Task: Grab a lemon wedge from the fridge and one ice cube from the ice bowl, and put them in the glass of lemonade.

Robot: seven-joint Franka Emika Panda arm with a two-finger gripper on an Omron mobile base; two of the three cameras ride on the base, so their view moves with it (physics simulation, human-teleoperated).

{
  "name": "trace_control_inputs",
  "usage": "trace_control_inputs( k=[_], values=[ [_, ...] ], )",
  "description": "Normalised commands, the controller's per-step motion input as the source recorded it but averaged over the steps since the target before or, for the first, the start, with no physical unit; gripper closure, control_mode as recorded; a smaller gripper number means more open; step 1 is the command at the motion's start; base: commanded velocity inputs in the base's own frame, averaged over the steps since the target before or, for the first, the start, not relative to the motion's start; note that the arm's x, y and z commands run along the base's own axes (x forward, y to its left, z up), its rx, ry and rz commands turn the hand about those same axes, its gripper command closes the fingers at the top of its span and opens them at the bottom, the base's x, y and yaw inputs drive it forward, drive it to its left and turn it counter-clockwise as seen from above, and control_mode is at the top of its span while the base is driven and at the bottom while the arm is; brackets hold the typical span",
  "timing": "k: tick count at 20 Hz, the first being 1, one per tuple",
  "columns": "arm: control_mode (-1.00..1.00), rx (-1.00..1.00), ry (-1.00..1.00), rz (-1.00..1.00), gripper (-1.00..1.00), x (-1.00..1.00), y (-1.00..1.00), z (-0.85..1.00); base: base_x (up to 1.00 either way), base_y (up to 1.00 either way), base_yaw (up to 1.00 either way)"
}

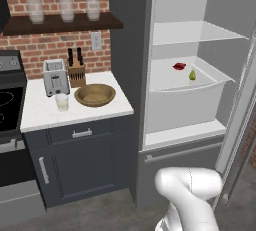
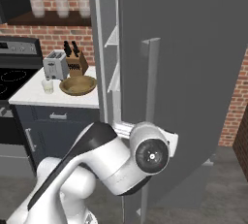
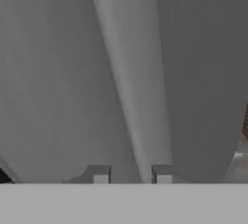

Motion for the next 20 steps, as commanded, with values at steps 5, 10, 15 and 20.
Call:
trace_control_inputs(
  k=[5,10,15,20],
  values=[
    [-1.0,-0.23,0.0,0.0,-1.0,-0.22,0.78,0.54,0.0,0.0,0.0],
    [-1.0,-0.36,0.0,-0.05,-1.0,-0.11,1.0,0.66,0.0,0.0,0.0],
    [-1.0,-0.39,0.01,-0.09,-1.0,-0.29,0.87,0.69,0.0,0.0,0.0],
    [-1.0,-0.43,0.14,-0.11,-1.0,-0.29,0.87,0.54,0.0,0.0,0.0]
  ],
)
